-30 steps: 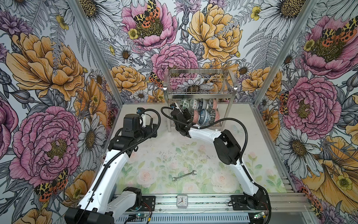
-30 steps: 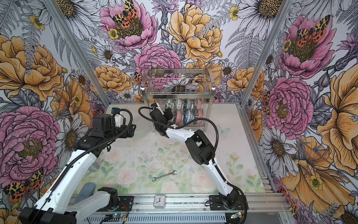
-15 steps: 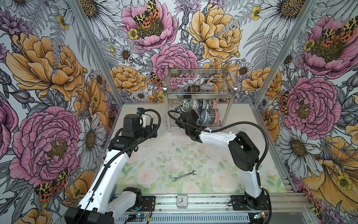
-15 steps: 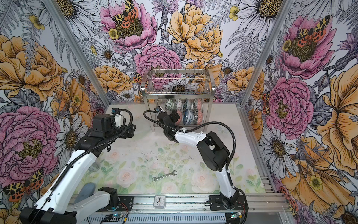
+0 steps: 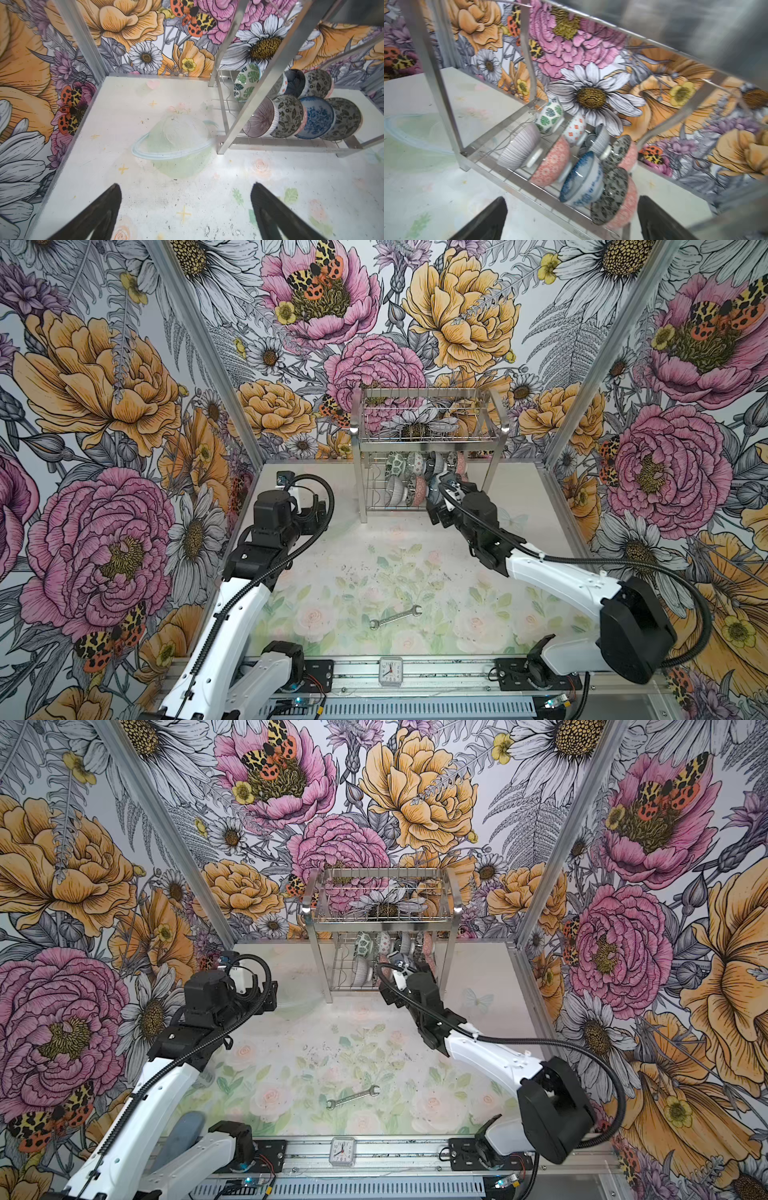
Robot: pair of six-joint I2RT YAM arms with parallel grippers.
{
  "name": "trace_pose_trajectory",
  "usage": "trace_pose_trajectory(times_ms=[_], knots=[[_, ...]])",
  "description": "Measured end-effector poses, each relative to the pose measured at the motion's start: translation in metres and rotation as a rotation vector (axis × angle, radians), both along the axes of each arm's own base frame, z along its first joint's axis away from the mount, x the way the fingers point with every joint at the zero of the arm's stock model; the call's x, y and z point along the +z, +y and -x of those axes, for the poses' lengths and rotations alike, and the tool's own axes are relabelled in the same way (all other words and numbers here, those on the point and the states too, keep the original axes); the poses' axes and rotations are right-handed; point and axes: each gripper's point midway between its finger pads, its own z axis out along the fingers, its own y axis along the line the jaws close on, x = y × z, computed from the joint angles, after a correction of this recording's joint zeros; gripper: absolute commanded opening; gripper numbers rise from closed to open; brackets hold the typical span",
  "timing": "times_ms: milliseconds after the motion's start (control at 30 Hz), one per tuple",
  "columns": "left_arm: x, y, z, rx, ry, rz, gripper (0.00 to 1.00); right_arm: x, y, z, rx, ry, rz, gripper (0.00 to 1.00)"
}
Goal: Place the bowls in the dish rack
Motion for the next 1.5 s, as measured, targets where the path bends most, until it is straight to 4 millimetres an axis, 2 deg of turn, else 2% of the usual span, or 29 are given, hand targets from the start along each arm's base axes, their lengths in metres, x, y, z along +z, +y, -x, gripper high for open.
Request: trace_pose_trajectory(times_ms=[100,167,233,367,433,500,600,767,900,1033,1133,1267,1333,1500], knots=[[0.008,0.013,0.003,0.089,-0.078,0.027,0.99,0.002,-0.052,0.008,-0.104,-0.009,-0.056,1.00],[-0.002,0.022,0.004,0.146,-0.131,0.052,0.99,-0.009,-0.086,0.015,-0.196,0.005,-0.084,1.00],[-0.024,0.027,0.002,0.188,-0.164,0.068,0.99,-0.026,-0.112,0.020,-0.279,0.034,-0.104,1.00],[-0.097,0.035,-0.010,0.237,-0.088,0.018,0.99,-0.062,-0.154,0.028,-0.440,0.094,-0.113,1.00],[-0.126,0.040,-0.013,0.258,-0.041,-0.039,0.99,-0.074,-0.168,0.033,-0.496,0.107,-0.106,1.00],[-0.140,0.048,-0.013,0.286,-0.050,-0.086,0.99,-0.085,-0.183,0.035,-0.548,0.114,-0.095,1.00],[-0.152,0.063,-0.008,0.327,-0.104,-0.116,0.99,-0.102,-0.200,0.032,-0.608,0.130,-0.080,1.00],[-0.160,0.097,-0.012,0.410,-0.144,-0.118,0.99,-0.139,-0.220,0.027,-0.668,0.166,-0.059,1.00],[-0.166,0.104,-0.024,0.399,-0.166,-0.095,0.99,-0.153,-0.230,0.015,-0.666,0.169,-0.070,1.00],[-0.169,0.098,-0.039,0.352,-0.180,-0.066,0.99,-0.163,-0.241,0.006,-0.659,0.168,-0.117,1.00],[-0.169,0.090,-0.055,0.307,-0.215,-0.043,0.99,-0.157,-0.244,0.003,-0.643,0.120,-0.157,1.00],[-0.188,0.069,-0.074,0.224,-0.174,-0.062,0.99,-0.154,-0.239,0.001,-0.610,0.095,-0.175,1.00],[-0.191,0.061,-0.076,0.197,-0.170,-0.067,0.99,-0.151,-0.238,-0.001,-0.601,0.084,-0.182,1.00],[-0.183,0.057,-0.078,0.183,-0.199,-0.079,0.99,-0.146,-0.234,-0.003,-0.586,0.064,-0.190,1.00]])
